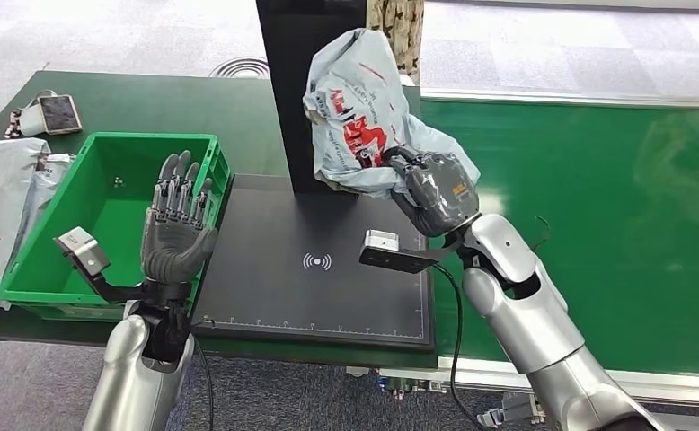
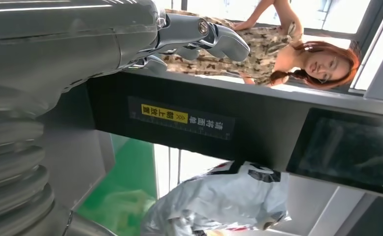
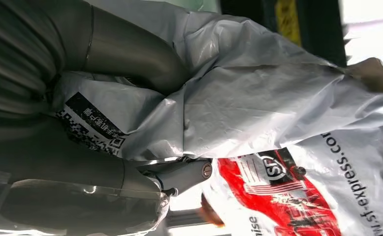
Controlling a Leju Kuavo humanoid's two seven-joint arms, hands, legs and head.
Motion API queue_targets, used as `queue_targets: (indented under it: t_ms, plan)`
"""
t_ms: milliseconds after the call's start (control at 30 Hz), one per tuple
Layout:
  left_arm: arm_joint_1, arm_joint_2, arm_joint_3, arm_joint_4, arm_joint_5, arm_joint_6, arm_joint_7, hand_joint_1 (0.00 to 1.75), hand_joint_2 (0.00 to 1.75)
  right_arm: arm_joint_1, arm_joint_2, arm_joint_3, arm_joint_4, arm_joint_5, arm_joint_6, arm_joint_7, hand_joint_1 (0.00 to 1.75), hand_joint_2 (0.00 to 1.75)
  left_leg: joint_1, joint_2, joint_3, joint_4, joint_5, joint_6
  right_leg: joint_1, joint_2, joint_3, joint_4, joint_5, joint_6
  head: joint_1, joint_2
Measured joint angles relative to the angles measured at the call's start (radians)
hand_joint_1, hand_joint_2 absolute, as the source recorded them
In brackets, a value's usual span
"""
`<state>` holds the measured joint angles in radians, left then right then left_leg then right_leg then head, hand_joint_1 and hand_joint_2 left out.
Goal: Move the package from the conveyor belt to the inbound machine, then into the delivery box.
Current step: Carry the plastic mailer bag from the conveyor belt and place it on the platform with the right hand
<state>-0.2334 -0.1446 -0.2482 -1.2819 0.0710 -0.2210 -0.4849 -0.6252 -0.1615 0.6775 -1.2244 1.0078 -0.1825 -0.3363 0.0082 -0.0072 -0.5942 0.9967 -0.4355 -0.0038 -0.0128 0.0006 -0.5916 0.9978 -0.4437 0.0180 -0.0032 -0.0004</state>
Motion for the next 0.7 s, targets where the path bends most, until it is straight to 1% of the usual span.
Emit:
queue_targets:
  t_ms: [100, 200, 400, 467, 633, 700]
  plan:
    - [-0.005, 0.007, 0.004, 0.001, -0.001, 0.016, 0.000, 0.00, 1.75, -0.060, -0.005, 0.105, 0.035, -0.008, 0.042, -0.013, 1.75, 1.75, 0.000, 0.001, 0.000, 0.000, 0.000, 0.000, 0.000, 0.001, 0.000, 0.000, 0.000, 0.000, 0.000, 0.000]
    - [-0.009, 0.014, 0.009, 0.001, 0.001, 0.023, 0.000, 0.00, 1.75, -0.107, -0.004, 0.201, 0.063, -0.017, 0.058, -0.010, 1.75, 1.75, 0.000, -0.001, 0.000, 0.000, 0.000, 0.000, 0.000, -0.001, 0.000, 0.000, 0.000, 0.000, 0.000, 0.000]
    - [-0.009, 0.023, 0.015, 0.001, 0.004, 0.028, -0.001, 0.00, 1.75, -0.155, -0.004, 0.292, 0.094, -0.042, 0.070, -0.011, 1.75, 1.75, 0.000, -0.001, 0.000, 0.000, 0.000, 0.000, 0.000, -0.001, 0.000, 0.000, 0.000, 0.000, 0.000, 0.000]
    - [-0.009, 0.027, 0.016, 0.001, 0.010, 0.033, -0.002, 0.00, 1.75, -0.174, -0.001, 0.328, 0.110, -0.067, 0.113, -0.023, 1.75, 1.75, 0.000, 0.000, 0.000, 0.000, 0.000, 0.000, 0.000, 0.000, 0.000, 0.000, 0.000, 0.000, 0.000, 0.000]
    - [-0.002, 0.042, 0.025, 0.001, 0.022, 0.038, -0.006, 0.00, 1.75, -0.207, 0.012, 0.459, 0.203, -0.139, 0.287, -0.031, 1.75, 1.75, 0.000, -0.001, 0.000, 0.000, 0.000, 0.000, 0.000, -0.001, 0.000, 0.000, 0.000, 0.000, 0.000, 0.000]
    - [0.000, 0.048, 0.028, 0.001, 0.022, 0.040, -0.006, 0.00, 1.75, -0.217, 0.015, 0.512, 0.252, -0.159, 0.320, -0.032, 1.75, 1.75, 0.000, -0.001, 0.000, 0.000, 0.000, 0.000, 0.000, -0.001, 0.000, 0.000, 0.000, 0.000, 0.000, 0.000]
